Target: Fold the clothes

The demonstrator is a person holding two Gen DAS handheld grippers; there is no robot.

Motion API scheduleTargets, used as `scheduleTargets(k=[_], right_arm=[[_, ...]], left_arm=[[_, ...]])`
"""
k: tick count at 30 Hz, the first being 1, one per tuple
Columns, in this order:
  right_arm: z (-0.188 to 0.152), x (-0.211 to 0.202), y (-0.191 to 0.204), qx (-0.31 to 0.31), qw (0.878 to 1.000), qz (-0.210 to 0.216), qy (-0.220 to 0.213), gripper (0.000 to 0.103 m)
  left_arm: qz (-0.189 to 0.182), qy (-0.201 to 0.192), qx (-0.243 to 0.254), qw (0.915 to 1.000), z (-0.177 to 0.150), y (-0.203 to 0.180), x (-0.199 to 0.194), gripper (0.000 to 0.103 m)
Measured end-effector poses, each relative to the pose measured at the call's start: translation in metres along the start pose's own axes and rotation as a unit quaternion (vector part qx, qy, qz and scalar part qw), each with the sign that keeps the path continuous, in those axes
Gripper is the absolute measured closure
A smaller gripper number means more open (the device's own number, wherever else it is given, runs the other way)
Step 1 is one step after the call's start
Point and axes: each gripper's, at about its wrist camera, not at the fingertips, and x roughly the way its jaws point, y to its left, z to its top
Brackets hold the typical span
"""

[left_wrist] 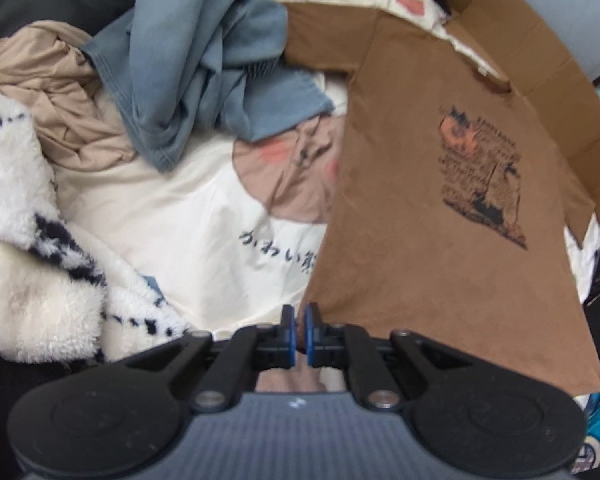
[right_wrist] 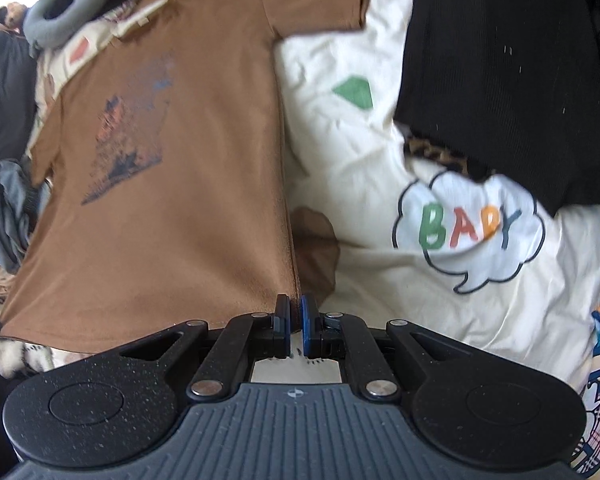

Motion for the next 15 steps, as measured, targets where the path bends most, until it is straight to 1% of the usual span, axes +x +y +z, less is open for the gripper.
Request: scheduleTargets(k=[8,12,15], right_arm=[[-0.011,0.05,-0.013,0.008,0.999,-0.021,0.045,0.1],[-0.014,0.075,-0.017,0.008,0.997,-0.035,0.064,0.1],[-0.015,0.094,-0.02,0.009,0.996,-0.045,0.075,0.1]], left_arm=[[0.021,0.043,0.002,0.9989,-0.011,0.011,0.048,0.098],[0.026,0.06,-0.006,0.9978,-0.014,0.018,0.07,0.098],[0.031,0.071,-0.003,0.997,-0.017,0.019,0.089,0.098]])
